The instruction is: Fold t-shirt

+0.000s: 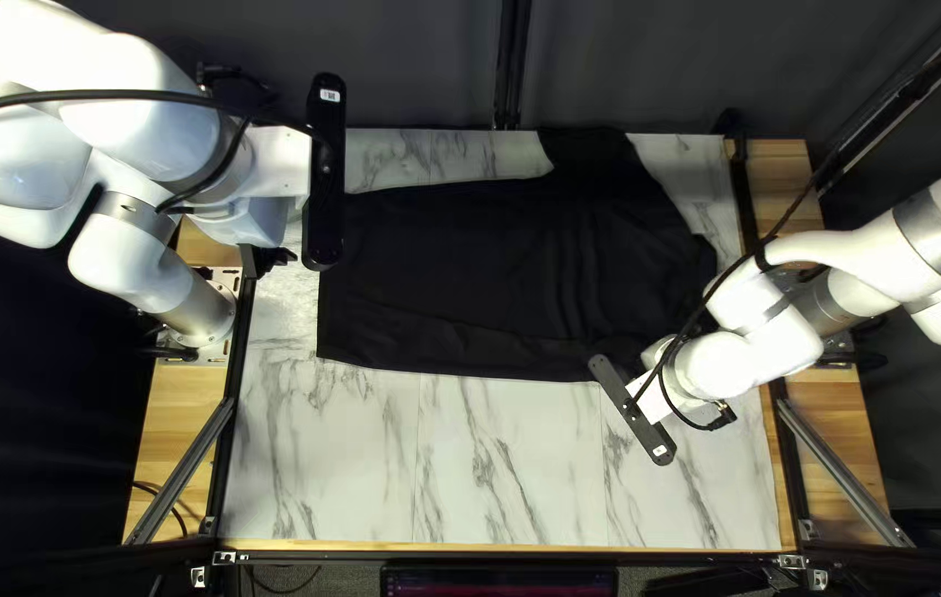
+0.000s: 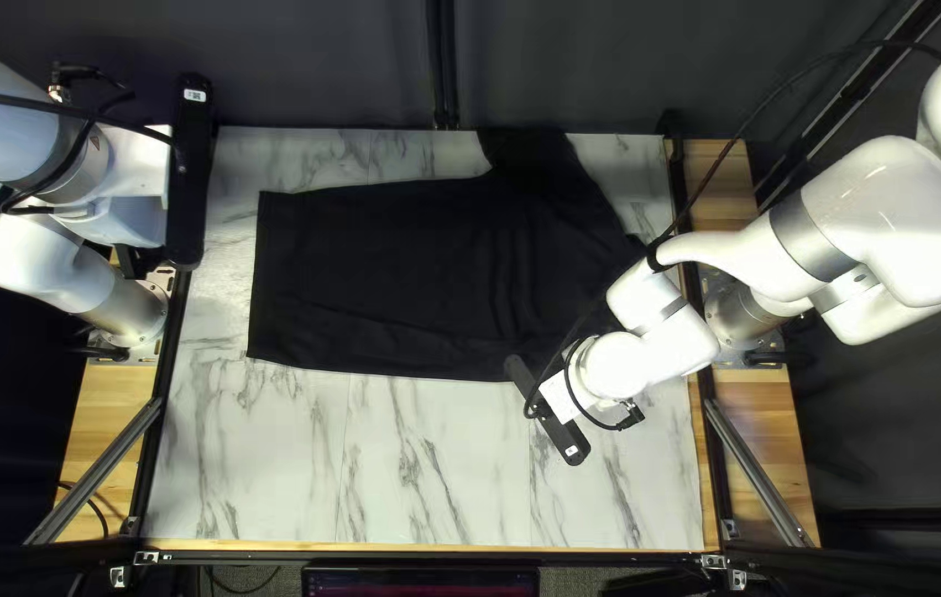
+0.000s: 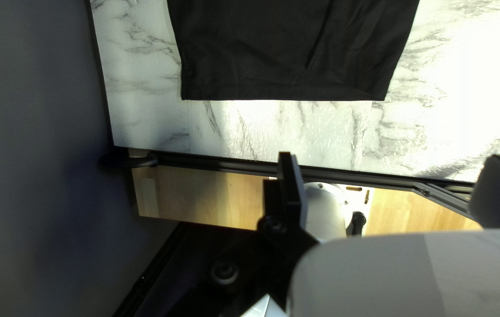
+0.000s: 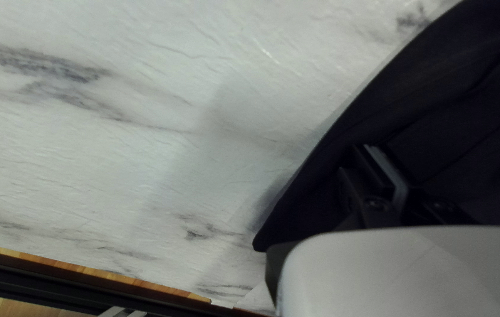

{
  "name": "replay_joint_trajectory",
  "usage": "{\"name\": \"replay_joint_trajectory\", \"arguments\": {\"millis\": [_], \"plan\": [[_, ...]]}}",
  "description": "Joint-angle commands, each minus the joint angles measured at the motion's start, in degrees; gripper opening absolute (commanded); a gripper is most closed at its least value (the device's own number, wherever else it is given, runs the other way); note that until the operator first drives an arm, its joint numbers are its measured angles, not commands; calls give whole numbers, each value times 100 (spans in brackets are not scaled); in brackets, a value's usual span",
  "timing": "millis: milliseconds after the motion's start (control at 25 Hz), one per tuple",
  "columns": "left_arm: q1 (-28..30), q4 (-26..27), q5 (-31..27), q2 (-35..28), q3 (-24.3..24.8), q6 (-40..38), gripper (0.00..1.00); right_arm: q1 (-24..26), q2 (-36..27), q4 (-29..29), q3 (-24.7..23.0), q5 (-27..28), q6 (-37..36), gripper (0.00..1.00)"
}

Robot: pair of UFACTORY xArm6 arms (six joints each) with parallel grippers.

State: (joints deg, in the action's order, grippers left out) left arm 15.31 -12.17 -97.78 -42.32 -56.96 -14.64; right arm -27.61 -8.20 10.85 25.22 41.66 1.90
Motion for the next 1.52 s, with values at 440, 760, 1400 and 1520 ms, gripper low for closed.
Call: {"name": "replay_joint_trajectory", "arguments": {"millis": [440, 760, 1400, 1520], "plan": [[0, 0, 0, 0, 0, 0, 100, -354, -290, 45, 357, 797, 280, 3], [0, 0, 0, 0, 0, 0, 100, -317, -409, 82, 492, 1043, 263, 2], [0, 0, 0, 0, 0, 0, 100, -135, -689, -33, 534, 1229, 242, 15], [0, 0, 0, 0, 0, 0, 100, -251, -644, -111, 567, 1214, 322, 13]]}}
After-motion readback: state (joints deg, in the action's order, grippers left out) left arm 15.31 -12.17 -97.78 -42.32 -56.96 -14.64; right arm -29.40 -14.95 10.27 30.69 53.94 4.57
